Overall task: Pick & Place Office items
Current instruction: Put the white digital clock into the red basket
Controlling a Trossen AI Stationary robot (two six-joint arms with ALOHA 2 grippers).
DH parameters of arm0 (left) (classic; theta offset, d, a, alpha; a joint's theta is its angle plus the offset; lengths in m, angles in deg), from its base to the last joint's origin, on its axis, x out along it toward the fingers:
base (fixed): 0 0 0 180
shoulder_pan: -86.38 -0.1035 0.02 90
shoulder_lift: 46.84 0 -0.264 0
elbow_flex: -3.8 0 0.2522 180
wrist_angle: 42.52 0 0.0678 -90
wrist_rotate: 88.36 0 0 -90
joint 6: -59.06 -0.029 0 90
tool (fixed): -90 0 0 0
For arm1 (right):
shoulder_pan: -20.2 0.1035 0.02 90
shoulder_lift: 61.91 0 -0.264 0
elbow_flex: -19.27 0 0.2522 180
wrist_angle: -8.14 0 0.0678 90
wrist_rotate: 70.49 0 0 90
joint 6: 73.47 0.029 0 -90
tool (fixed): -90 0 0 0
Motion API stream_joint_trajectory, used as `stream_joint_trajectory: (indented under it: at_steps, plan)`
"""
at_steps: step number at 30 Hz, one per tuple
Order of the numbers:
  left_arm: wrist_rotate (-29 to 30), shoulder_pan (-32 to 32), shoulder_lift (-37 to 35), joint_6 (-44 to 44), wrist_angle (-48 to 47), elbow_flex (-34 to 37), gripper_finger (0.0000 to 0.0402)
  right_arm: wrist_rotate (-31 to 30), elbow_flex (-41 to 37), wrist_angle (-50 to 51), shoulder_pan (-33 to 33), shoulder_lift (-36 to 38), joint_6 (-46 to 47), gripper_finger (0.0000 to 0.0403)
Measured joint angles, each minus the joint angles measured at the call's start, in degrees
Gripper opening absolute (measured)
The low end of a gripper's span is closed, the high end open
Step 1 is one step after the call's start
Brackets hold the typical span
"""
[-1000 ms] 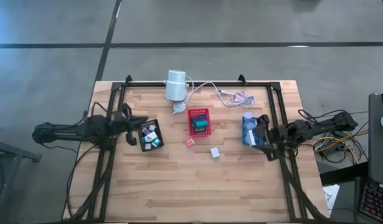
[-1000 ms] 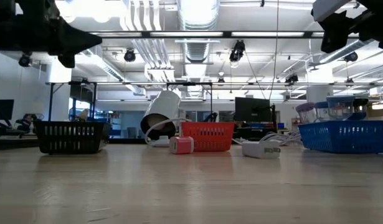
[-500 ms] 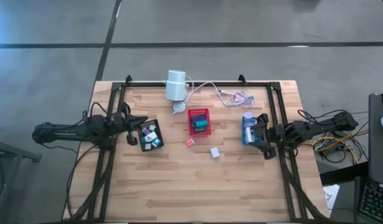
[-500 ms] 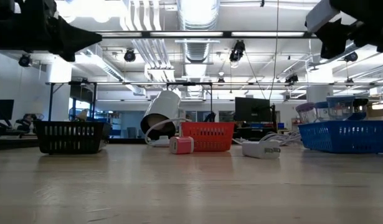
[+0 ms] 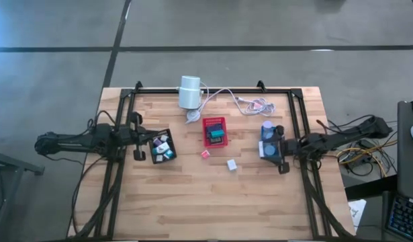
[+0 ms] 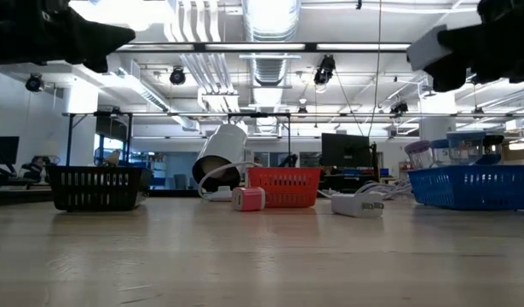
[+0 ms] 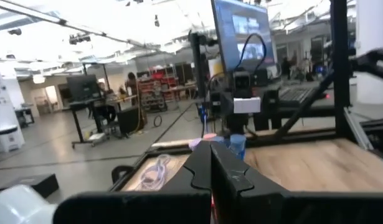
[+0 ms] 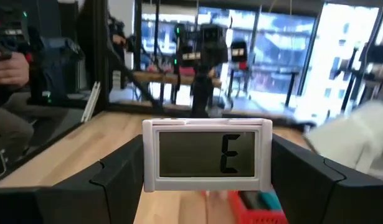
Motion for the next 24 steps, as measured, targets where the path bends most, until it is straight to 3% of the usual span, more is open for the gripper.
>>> stream_joint_trajectory:
  at_steps: [8, 17, 21, 24]
  plan:
    - [0.8, 0.0, -0.01, -0.13, 0.88, 0.04, 0.0, -2.12, 0.0, -6.14, -0.02, -7.41, 1.65, 0.0277]
    - [4.05, 0.0, 0.0, -1.22, 1.0, 0.28, 0.0, -4.89, 0.62, -7.99, -0.1, -8.63, 4.61, 0.0277]
    - [5.06, 0.0, 0.02, -1.1, 1.01, 0.37, 0.0, -6.55, 6.51, -3.92, -0.02, -10.39, 4.31, 0.0277]
    - [5.06, 0.0, 0.02, -0.93, 1.55, 0.37, 0.0, -11.72, 14.28, 6.42, -0.07, -13.91, 4.9, 0.0277]
